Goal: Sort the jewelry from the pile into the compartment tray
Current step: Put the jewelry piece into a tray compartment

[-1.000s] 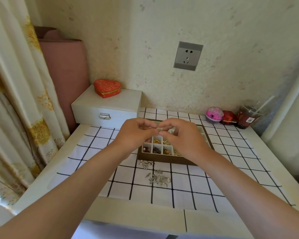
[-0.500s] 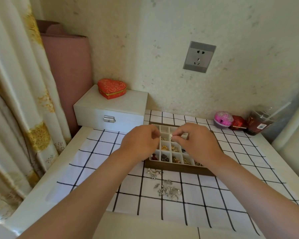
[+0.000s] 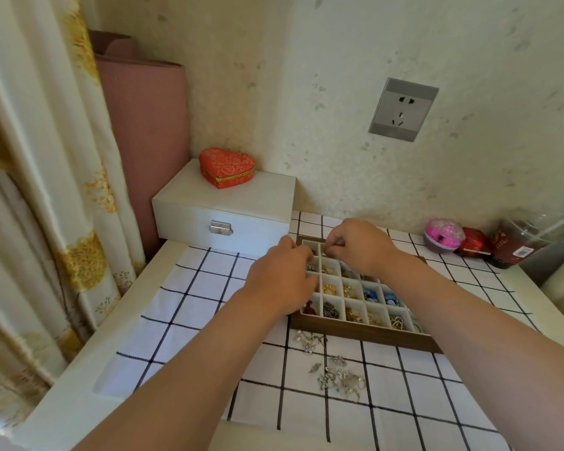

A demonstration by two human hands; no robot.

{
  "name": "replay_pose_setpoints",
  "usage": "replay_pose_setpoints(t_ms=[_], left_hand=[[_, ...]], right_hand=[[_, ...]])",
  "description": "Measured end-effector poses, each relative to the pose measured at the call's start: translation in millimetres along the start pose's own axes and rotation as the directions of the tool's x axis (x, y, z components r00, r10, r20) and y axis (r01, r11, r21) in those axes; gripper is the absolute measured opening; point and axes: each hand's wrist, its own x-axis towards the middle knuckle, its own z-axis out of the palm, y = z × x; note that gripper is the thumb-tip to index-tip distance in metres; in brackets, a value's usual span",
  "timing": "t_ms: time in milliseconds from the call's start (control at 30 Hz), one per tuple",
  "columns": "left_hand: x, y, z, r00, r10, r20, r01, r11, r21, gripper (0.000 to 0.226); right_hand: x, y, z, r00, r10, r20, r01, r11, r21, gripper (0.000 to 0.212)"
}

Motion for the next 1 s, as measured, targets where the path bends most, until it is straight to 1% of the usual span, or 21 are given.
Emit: replay_pose_setpoints(t_ms=[133,267,300,367,400,500,633,700,800,900,1000], left_hand=[[3,-2,0,1.000,0.018,-0.009,-0.018,0.999,0.028,0.042],[3,-3,0,0.999,0.029,-0.014,-0.028,0.999,0.037,0.042],[3,-3,0,0.999,0.034,-0.015,-0.034,0.999,0.039,0.041],[1,-4,-1,0.999,0.043,-0.012,-0.043,0.998,0.042,0.041],[-1,-3,-2,0.999,0.049,-0.012,-0.049,0.998,0.045,0.042],[-9,-1,-6,0.996,0.082,-0.021,-0.080,0.995,0.061,0.042],[-26,4,-15,0.983,0.169,-0.066,-0.164,0.984,0.071,0.036],[-36,7,-18,0.972,0.219,-0.089,-0.213,0.974,0.070,0.028],[-54,13,-22,0.953,0.292,-0.076,-0.287,0.956,0.066,0.016],[-70,15,-28,0.947,0.321,0.022,-0.321,0.946,0.045,0.018],[-85,16,-34,0.944,0.289,0.158,-0.297,0.954,0.029,0.021]], right_hand=[[7,1,3,1.000,-0.005,0.012,0.006,0.999,-0.038,0.011],[7,0,7,0.999,-0.005,-0.038,0.004,0.999,-0.041,0.006],[6,0,7,0.998,0.003,-0.061,-0.005,0.999,-0.031,0.004],[1,3,4,0.996,0.028,-0.087,-0.026,0.999,0.026,0.015],[-3,5,1,0.995,0.035,-0.093,-0.030,0.998,0.063,0.017],[-22,7,-10,0.991,0.036,-0.128,-0.019,0.991,0.131,0.014],[-61,-2,-22,0.989,-0.025,-0.146,0.043,0.992,0.121,0.009],[-83,-10,-27,0.991,-0.055,-0.123,0.070,0.989,0.127,0.008],[-111,-25,-29,0.995,-0.101,-0.015,0.102,0.984,0.146,0.006],[-129,-36,-24,0.986,-0.141,0.085,0.122,0.974,0.189,0.005],[-142,-44,-17,0.974,-0.166,0.152,0.135,0.971,0.195,0.008]])
